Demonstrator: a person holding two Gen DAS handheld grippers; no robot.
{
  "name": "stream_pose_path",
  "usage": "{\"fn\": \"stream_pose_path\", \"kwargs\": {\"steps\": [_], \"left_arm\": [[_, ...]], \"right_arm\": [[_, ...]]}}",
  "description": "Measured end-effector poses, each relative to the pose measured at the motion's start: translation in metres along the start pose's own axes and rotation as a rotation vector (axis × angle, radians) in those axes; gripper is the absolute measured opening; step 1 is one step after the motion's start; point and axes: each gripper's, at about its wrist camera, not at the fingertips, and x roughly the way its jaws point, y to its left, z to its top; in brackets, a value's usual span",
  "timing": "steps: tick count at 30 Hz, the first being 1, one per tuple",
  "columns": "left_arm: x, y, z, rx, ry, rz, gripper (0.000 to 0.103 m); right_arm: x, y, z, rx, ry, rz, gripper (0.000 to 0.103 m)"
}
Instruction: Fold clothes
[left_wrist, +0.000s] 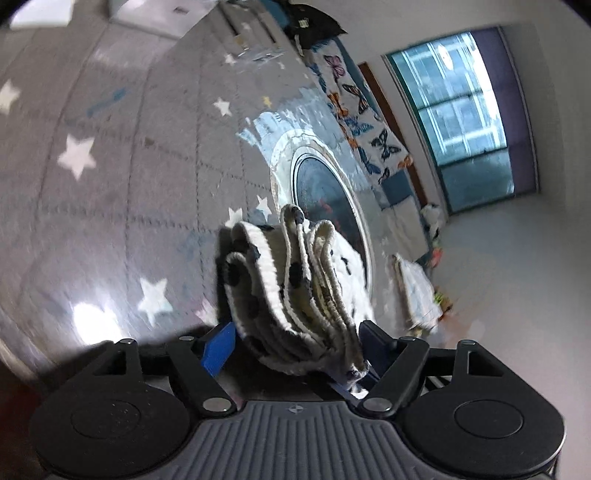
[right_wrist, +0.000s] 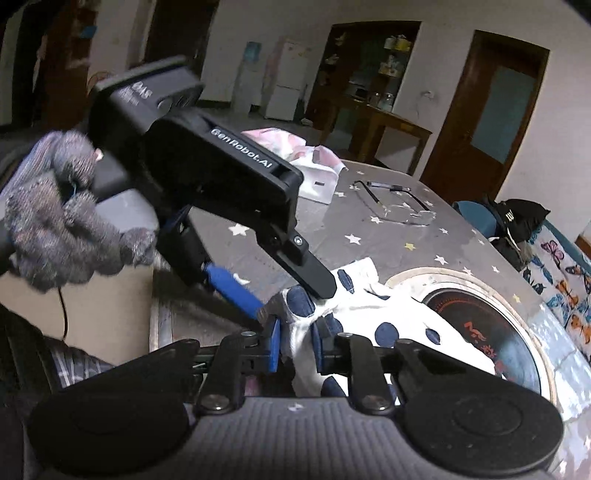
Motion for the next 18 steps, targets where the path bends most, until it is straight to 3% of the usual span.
{"fn": "stream_pose_path", "kwargs": {"steps": [4,9,10,12,16,18], "left_arm": [[0.008,0.006,0.001,-0.061,0.003,-0.022,0.081],[0.017,0.004,0.007,-0.049,-0.016,-0.026,0.079],[0.019,0.004,0.008,-0.045,-0.014,-0.027,0.076],[0.023,0.005,0.009,-0.043,-0.011,-0.024,0.068],[0.029,0.014,0.012,-0.066,-0.005,0.002,0.036],[0.029,0.018,0.013,-0.072,-0.002,-0.002,0.034]], "right_arm": [[-0.001,0.001,-0.002,0.004,-0.004,0.009,0.016],[-0.004,0.004,-0.005,-0.004,-0.009,0.019,0.013],[-0.005,0.004,-0.005,-0.004,-0.012,0.020,0.007],[-0.007,0.002,-0.004,0.000,-0.021,0.019,0.006],[-0.005,0.001,-0.004,0.004,-0.011,0.018,0.006],[-0.004,-0.001,-0.006,0.014,-0.007,0.020,0.006]]}}
